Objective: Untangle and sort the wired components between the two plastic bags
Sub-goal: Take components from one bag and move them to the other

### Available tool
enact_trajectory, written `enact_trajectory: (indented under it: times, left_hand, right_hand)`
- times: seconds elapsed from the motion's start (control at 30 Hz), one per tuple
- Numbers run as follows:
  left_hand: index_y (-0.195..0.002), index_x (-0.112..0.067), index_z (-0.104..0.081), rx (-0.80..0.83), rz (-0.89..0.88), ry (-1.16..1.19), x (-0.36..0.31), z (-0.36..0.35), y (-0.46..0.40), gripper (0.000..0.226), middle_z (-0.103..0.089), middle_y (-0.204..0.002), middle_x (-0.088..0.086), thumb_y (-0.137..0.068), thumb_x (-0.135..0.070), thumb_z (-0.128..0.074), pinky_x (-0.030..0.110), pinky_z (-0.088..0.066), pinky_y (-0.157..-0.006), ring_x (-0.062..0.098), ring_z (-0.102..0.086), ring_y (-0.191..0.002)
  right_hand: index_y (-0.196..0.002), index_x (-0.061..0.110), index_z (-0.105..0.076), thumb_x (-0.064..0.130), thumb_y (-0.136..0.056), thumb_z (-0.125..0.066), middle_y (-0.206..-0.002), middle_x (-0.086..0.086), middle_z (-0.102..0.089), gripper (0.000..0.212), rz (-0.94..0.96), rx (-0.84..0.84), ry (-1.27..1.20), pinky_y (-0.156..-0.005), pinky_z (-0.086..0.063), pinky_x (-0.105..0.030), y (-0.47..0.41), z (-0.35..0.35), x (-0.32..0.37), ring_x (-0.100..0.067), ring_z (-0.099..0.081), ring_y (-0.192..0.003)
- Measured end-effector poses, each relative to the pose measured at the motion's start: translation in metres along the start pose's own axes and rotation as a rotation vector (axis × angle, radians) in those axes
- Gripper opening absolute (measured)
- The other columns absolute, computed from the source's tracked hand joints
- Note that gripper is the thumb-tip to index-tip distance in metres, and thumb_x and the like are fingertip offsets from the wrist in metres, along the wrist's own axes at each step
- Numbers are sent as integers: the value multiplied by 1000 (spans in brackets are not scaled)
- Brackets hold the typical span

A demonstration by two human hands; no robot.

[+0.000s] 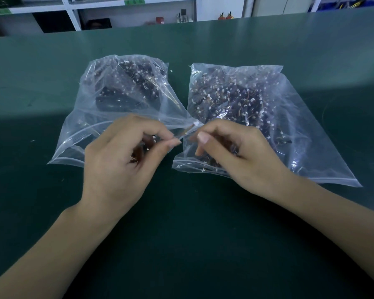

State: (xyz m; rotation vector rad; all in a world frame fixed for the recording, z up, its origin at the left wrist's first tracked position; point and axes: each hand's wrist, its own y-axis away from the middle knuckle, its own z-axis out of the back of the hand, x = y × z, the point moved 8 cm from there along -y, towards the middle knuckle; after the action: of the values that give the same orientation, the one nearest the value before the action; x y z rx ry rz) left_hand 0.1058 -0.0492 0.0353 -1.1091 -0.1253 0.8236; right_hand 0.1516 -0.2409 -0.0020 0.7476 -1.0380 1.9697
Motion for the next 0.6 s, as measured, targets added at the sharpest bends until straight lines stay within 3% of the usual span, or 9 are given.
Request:
enact_trajectory:
  times: [0.07,0.13,0.23,0.37,0.6]
  left_hand:
    - [-99,-22,-68,28,13,31,-3,-6,2,9,-68,-87,-11,-102,-25,-76,12,-44,-74,4,-60,-77]
    - [-97,-20,-68,64,27,46,-4,-12,3,11,-64,-90,-14,-101,-26,-76,10,-43,-74,1,-58,-78]
    - [-96,-17,-70,91,38,73,-4,-18,5,11,-66,-91,-13,-100,-24,-76,16,-48,-72,2,-61,-80]
    - [-95,-11,-75,111,35,97,-5,-22,6,10,-73,-91,-6,-99,-20,-77,32,-54,-69,12,-69,-84]
    - [-98,-15,-74,75,98,150,-3,-19,6,6,-74,-94,-10,-97,-16,-79,29,-56,-68,13,-73,-87]
  right_hand:
    - [-105,15,-75,34,-111,-52,-84,6,-75,31,-71,-4,-94,-61,-51,-48,0,1,-3,-26,-60,-63]
    - [-102,11,-76,38,-109,-49,-79,4,-74,38,-121,-7,-180,-63,-52,-43,-1,1,-6,-18,-56,-62]
    - [-97,16,-75,31,-107,-56,-78,-1,-73,26,-130,24,-247,-63,-48,-42,-1,-4,-5,-16,-55,-64]
    - [-95,18,-73,26,-102,-68,-80,-6,-72,12,-102,37,-273,-65,-47,-46,-1,-7,-3,-37,-61,-71]
    - [-91,25,-73,33,-100,-67,-81,-7,-72,13,-63,26,-250,-63,-48,-46,0,-5,1,-35,-61,-71]
